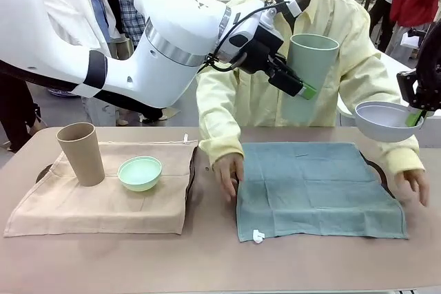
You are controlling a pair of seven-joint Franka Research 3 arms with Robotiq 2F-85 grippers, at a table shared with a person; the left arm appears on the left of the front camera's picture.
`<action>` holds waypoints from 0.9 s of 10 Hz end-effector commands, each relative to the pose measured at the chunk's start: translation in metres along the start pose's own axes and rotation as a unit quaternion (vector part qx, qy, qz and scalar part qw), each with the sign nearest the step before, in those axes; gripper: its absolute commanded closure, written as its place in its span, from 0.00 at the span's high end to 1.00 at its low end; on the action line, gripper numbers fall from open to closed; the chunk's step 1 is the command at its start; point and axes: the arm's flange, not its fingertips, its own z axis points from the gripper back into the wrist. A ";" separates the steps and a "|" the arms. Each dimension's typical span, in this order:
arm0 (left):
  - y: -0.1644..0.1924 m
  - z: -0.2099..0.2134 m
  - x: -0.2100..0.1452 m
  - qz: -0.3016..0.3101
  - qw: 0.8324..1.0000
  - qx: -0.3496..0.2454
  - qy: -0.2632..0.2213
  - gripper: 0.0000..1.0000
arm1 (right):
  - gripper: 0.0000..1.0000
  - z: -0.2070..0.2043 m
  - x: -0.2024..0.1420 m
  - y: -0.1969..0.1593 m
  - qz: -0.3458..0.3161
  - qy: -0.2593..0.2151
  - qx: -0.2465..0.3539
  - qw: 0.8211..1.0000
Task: Set up a tray with a mat and arrange the tableware.
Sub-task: Place the Picnic Bowl and Reusable plastic cup back onto the Handle tray in front of the human's position.
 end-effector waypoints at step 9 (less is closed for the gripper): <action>0.001 0.000 0.003 -0.007 1.000 0.000 -0.003 0.33 | 0.00 -0.002 -0.003 -0.001 0.000 0.001 0.000 1.000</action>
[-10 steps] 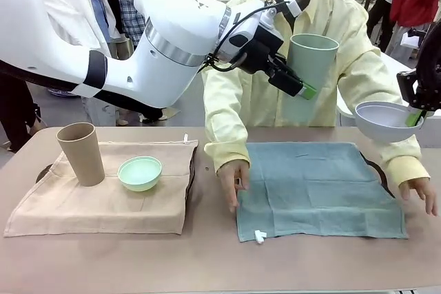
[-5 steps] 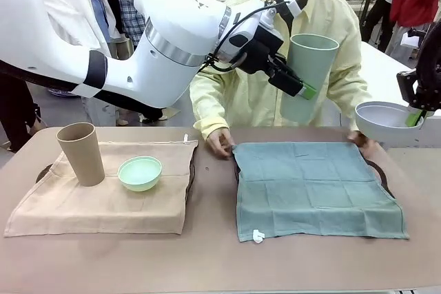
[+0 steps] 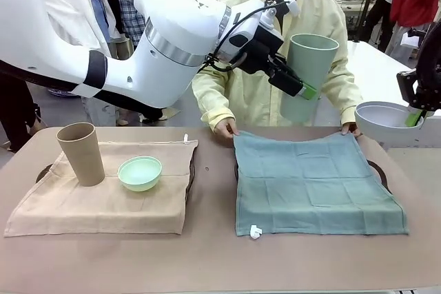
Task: Set up a tray with a mat and arrange the tableware.
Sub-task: Place the Picnic Bowl and Reusable plastic cup back onto the Handle tray in front of the human's position.
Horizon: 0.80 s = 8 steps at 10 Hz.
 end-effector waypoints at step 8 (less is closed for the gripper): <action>0.001 0.000 0.003 -0.007 1.000 0.000 -0.003 0.33 | 0.00 -0.002 -0.003 -0.001 0.000 0.001 0.000 1.000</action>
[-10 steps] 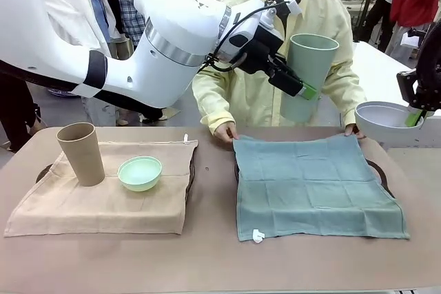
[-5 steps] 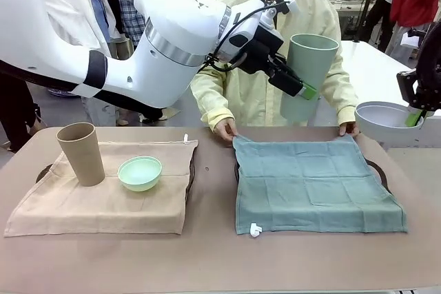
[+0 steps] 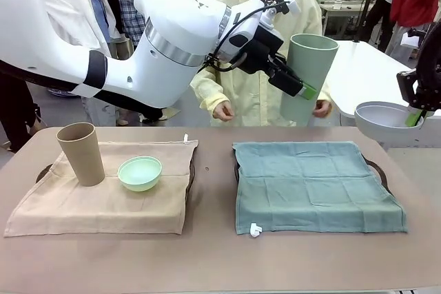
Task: Set up a tray with a mat and arrange the tableware.
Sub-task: Place the Picnic Bowl and Reusable plastic cup back onto the Handle tray in front of the human's position.
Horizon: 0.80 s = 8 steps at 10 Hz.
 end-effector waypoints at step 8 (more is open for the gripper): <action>0.020 -0.055 -0.105 -0.011 0.998 -0.013 -0.059 0.85 | 0.04 -0.117 0.074 0.030 0.062 -0.059 -0.012 0.996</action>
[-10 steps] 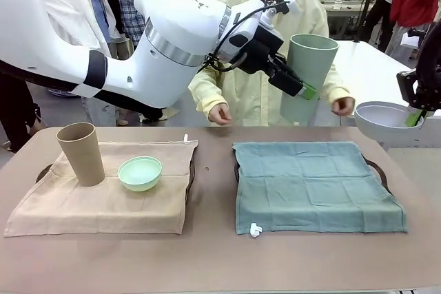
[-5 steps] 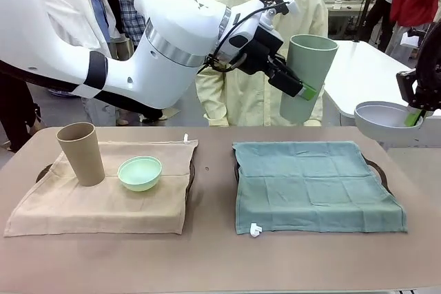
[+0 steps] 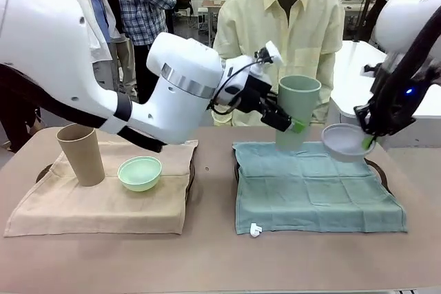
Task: Set up a tray with a mat and arrange the tableware.
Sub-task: Place the Picnic Bowl and Reusable plastic cup back onto the Handle tray in front of the human's position.
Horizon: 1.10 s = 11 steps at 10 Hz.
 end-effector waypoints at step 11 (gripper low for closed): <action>0.016 -0.024 -0.100 -0.040 0.998 -0.045 -0.018 0.85 | 0.04 -0.081 0.029 -0.012 0.009 0.051 0.025 0.998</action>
